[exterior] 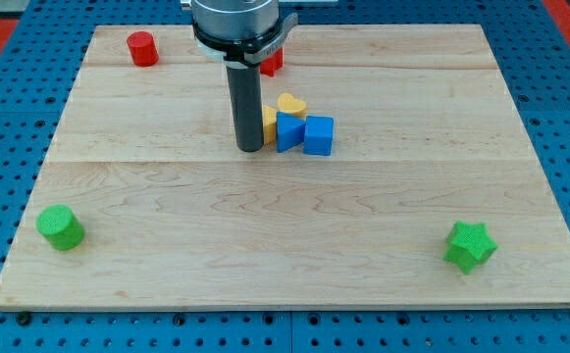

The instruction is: Point your arm at the red star

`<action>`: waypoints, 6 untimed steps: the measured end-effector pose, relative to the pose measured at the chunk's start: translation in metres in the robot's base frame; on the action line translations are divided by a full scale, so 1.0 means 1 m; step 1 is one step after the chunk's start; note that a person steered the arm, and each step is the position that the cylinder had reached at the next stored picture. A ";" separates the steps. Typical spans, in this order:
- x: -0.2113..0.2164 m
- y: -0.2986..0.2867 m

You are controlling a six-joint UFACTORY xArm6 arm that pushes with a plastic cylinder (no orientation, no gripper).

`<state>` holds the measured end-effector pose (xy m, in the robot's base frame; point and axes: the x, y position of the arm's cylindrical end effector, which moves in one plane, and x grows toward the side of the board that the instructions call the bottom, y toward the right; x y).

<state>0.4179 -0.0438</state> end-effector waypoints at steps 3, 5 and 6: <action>-0.023 -0.044; -0.090 0.046; -0.112 0.052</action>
